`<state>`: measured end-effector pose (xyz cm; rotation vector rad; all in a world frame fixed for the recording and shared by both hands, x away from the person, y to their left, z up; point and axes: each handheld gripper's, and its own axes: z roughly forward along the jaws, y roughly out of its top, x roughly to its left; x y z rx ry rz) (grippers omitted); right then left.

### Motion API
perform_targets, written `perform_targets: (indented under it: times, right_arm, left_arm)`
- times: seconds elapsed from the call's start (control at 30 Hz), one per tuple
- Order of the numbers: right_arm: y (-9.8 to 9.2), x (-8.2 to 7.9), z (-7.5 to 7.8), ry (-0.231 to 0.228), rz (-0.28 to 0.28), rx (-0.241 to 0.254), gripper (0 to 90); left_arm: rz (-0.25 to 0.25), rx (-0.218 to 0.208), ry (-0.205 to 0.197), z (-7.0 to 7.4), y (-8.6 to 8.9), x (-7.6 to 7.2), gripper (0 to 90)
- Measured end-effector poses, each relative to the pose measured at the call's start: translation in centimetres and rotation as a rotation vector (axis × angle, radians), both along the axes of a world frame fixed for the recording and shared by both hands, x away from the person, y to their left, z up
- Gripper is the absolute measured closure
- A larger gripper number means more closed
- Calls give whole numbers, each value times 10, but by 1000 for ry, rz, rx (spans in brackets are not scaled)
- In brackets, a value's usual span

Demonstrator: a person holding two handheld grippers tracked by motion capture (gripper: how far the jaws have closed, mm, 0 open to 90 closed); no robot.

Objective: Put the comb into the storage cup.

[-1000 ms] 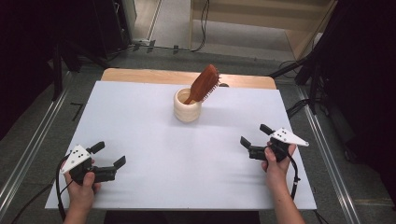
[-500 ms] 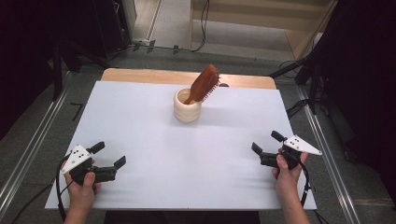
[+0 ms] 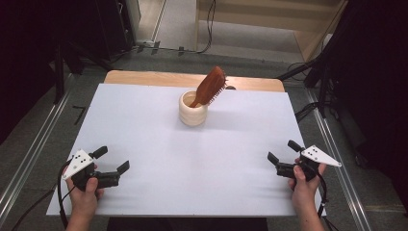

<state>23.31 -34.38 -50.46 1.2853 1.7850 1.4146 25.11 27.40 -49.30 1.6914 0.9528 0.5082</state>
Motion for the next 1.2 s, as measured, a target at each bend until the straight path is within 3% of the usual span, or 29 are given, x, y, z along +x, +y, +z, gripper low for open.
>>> perform_targets:
  times: [0.6,1.2]
  right_arm:
    - [-30,-23,-8,20,-46,-11,0]
    - [-46,-42,-13,28,-51,-30,0]
  left_arm:
    - [1,-1,-1,0,0,0,0]
    - [6,0,0,0,0,-1,0]
